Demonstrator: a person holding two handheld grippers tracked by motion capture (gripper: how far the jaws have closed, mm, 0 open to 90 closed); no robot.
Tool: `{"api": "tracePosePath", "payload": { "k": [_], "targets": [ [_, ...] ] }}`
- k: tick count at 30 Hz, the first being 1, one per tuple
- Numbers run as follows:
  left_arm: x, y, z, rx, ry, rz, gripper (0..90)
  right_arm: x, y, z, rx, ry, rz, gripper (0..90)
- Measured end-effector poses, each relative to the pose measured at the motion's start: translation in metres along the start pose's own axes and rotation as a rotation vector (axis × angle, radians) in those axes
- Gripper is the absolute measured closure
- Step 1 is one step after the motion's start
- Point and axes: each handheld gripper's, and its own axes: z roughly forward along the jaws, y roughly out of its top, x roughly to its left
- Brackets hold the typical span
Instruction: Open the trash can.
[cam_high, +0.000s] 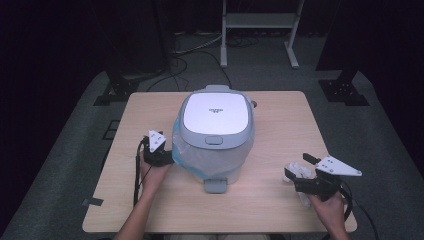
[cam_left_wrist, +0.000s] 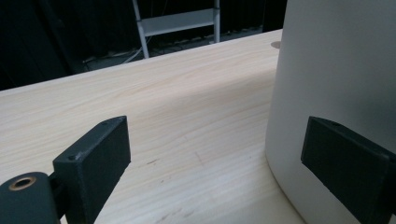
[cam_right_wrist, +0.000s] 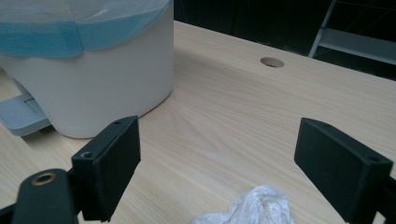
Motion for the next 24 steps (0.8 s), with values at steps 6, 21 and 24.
{"api": "tracePosePath", "payload": {
  "k": [6, 21, 24],
  "targets": [
    [-0.001, -0.011, -0.035, -0.015, -0.039, 0.018, 7.3, 0.001, 0.0, 0.0, 0.001, 0.0, -0.005, 13.2],
    [-0.061, -0.033, -0.085, -0.034, -0.26, 0.044, 11.6, 0.003, 0.002, -0.001, -0.005, -0.002, -0.006, 13.2],
    [-0.077, -0.037, -0.089, -0.025, -0.315, 0.061, 13.3, 0.003, 0.002, -0.001, -0.007, -0.002, -0.003, 13.2]
  ]
}}
